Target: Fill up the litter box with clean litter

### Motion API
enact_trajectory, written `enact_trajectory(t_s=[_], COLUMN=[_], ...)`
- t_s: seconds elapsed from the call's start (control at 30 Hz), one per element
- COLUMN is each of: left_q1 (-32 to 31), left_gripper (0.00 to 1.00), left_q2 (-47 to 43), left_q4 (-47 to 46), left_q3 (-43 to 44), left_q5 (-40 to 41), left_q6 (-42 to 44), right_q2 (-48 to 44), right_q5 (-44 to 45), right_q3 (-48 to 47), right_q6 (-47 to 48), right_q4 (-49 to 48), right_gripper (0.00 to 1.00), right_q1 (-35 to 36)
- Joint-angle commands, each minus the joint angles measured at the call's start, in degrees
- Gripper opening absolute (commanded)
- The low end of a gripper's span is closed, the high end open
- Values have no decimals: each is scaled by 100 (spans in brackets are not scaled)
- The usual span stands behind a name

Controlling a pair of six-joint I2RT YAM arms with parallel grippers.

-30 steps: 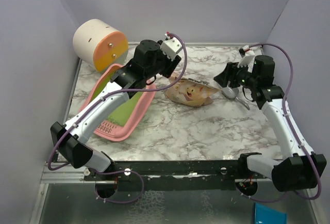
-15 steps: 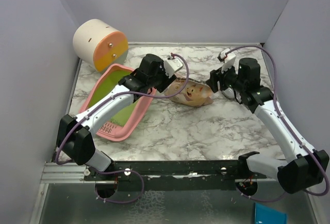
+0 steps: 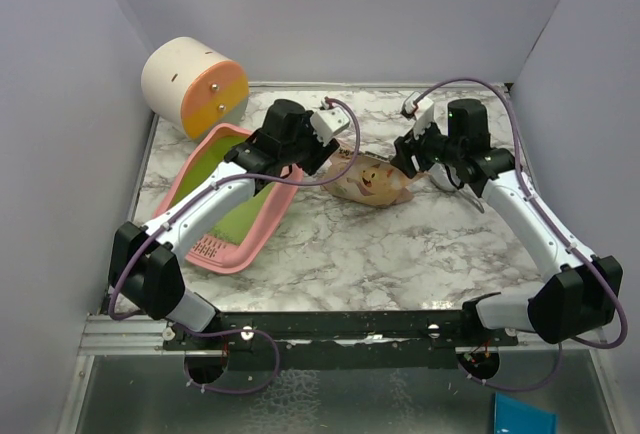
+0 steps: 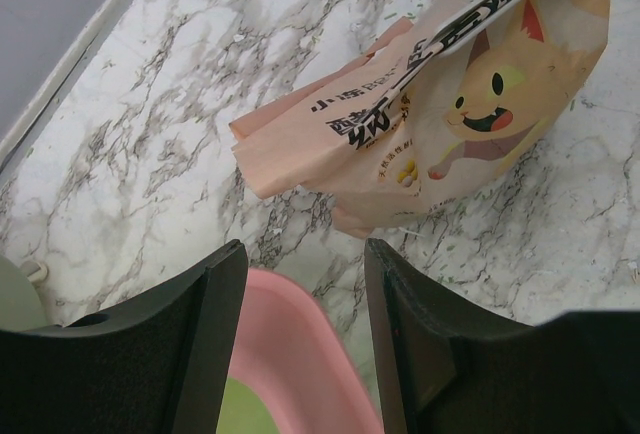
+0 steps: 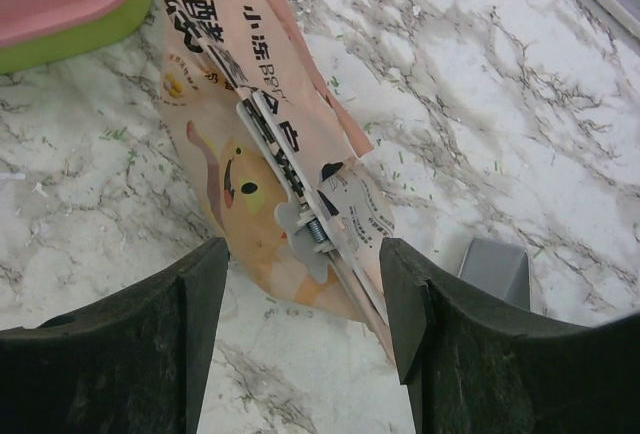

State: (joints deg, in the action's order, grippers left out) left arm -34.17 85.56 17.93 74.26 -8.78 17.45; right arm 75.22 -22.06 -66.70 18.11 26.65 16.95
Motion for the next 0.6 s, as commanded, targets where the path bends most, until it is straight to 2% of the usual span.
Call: enact_trajectory(t_s=[0.0, 0.47, 0.57], left_q1=[64, 77, 77], left_gripper=[53, 52, 52], left_q2=[83, 268, 214], left_q4=[-201, -186, -227], left_q3=[196, 272, 191], left_q5=[-335, -578, -543], left_q6=[-107, -178, -167], right_q2=[48, 571, 752], right_q5=[-173, 231, 429], right_q3=[-76, 162, 115], right_q6=[113, -8, -42], right_q4=[204, -236, -266], right_gripper=[64, 64, 60], right_q1=[70, 113, 111])
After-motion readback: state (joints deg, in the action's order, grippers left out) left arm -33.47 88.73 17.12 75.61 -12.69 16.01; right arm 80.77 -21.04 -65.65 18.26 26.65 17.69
